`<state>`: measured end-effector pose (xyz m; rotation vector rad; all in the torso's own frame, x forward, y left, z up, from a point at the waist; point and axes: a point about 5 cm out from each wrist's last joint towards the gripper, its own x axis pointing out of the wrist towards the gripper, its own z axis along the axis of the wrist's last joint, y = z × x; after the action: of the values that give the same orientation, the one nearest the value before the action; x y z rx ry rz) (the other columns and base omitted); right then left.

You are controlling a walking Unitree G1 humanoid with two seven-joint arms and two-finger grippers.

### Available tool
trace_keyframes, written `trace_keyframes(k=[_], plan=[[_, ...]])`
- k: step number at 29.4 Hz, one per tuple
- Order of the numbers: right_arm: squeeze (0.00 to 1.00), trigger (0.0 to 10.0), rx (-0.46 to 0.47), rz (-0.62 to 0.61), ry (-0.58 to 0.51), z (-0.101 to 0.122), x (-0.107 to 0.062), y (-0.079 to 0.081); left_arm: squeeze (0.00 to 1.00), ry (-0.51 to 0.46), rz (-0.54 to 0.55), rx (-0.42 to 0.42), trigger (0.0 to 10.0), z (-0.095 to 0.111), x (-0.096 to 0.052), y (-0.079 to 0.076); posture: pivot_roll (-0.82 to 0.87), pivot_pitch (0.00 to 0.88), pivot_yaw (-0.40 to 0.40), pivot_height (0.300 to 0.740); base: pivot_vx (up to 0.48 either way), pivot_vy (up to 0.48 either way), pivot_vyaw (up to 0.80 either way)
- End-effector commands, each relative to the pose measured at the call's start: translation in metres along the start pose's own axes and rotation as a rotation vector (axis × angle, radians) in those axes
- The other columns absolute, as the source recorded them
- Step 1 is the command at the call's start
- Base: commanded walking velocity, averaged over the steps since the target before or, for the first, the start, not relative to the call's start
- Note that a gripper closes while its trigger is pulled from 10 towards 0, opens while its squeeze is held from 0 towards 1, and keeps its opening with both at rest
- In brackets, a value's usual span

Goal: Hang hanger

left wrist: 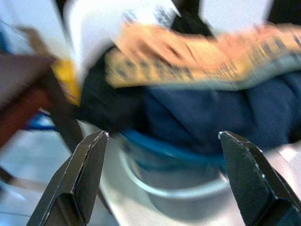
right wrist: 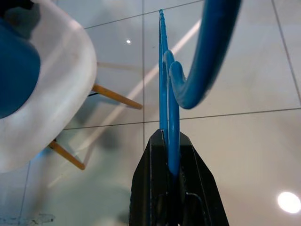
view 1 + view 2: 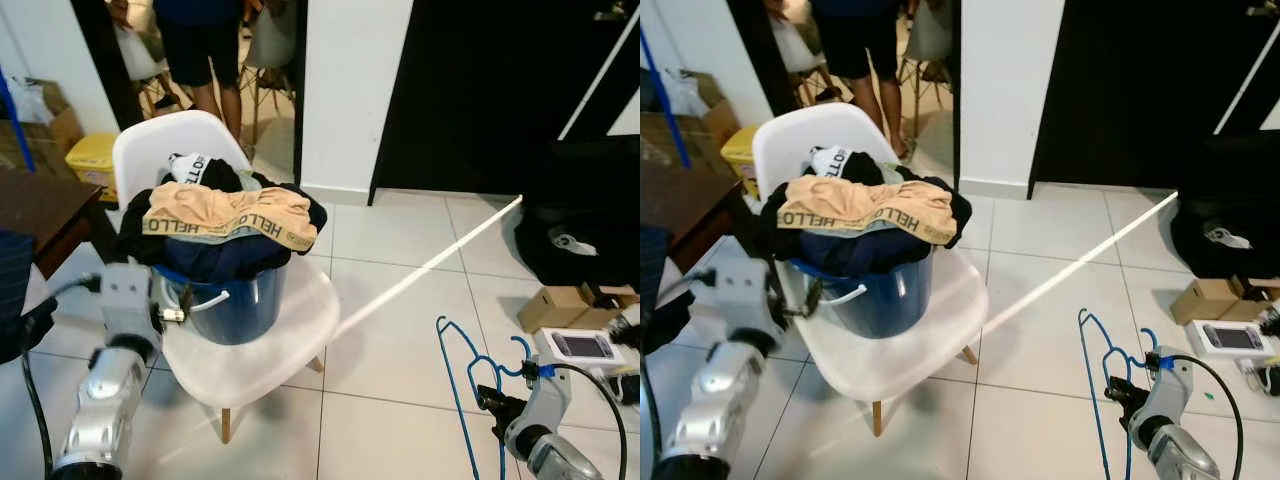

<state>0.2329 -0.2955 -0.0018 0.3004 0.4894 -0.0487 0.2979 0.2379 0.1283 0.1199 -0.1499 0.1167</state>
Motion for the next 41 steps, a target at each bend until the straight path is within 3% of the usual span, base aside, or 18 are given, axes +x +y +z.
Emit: trace_keyframes(k=[1,3,7,23,28,29,30,31,32,34,38,41], plan=[[0.00,10.0,0.013,-0.012,0.007,-0.006,-0.003,-0.003,0.00,-0.050,0.023,0.026,10.0,0.016,0.006,0.004,0.01,0.102,-0.018,0.740,0.311,0.000,0.00],[0.00,10.0,0.016,-0.010,0.009,-0.007,-0.003,-0.004,0.00,-0.136,0.053,0.037,10.0,0.041,0.016,0.006,0.01,0.107,-0.017,0.740,0.330,0.000,0.00],[0.00,10.0,0.018,-0.008,0.008,-0.007,-0.004,-0.004,0.00,-0.171,0.054,0.031,10.0,0.056,0.019,0.005,0.01,0.110,-0.018,0.740,0.331,0.000,0.00],[0.00,10.0,0.024,0.000,0.005,-0.007,-0.004,-0.004,0.00,-0.146,0.029,0.021,10.0,0.058,0.019,-0.006,0.01,0.122,-0.017,0.740,0.300,0.000,0.00],[0.00,10.0,0.026,0.000,0.004,-0.006,-0.003,-0.004,0.00,-0.101,-0.040,0.078,10.0,0.056,0.017,-0.013,0.01,0.124,-0.015,0.740,0.000,0.000,0.00],[0.00,10.0,0.027,-0.001,0.004,-0.006,-0.003,-0.004,0.00,-0.086,-0.099,0.100,10.0,0.053,0.015,-0.018,0.01,0.124,-0.015,0.740,0.000,0.000,0.00],[0.00,10.0,0.027,-0.002,0.004,-0.006,-0.003,-0.004,0.00,-0.073,-0.186,0.186,10.0,0.049,0.011,-0.023,0.01,0.126,-0.016,0.740,0.000,0.000,0.00],[0.00,10.0,0.027,-0.002,0.004,-0.006,-0.003,-0.004,0.00,-0.073,-0.186,0.186,10.0,0.049,0.011,-0.023,0.01,0.126,-0.016,0.740,0.000,0.000,0.00],[0.00,10.0,0.028,-0.003,0.004,-0.005,-0.003,-0.005,0.00,-0.068,-0.233,0.276,10.0,0.046,0.008,-0.023,0.01,0.128,-0.019,0.740,0.000,0.000,0.00],[0.00,10.0,0.028,-0.002,0.005,-0.005,-0.003,-0.005,0.00,-0.041,-0.254,0.372,10.0,0.041,0.007,-0.012,0.02,0.130,-0.021,0.740,0.000,0.000,0.00],[0.00,10.0,0.028,-0.002,0.005,-0.005,-0.003,-0.005,0.00,-0.002,-0.214,0.409,10.0,0.038,0.005,0.004,0.02,0.131,-0.018,0.740,0.000,0.000,0.00],[0.00,10.0,0.028,-0.002,0.004,-0.005,-0.003,-0.005,0.00,0.013,-0.209,0.410,10.0,0.035,0.004,0.005,0.02,0.134,-0.017,0.740,0.000,0.000,0.00]])
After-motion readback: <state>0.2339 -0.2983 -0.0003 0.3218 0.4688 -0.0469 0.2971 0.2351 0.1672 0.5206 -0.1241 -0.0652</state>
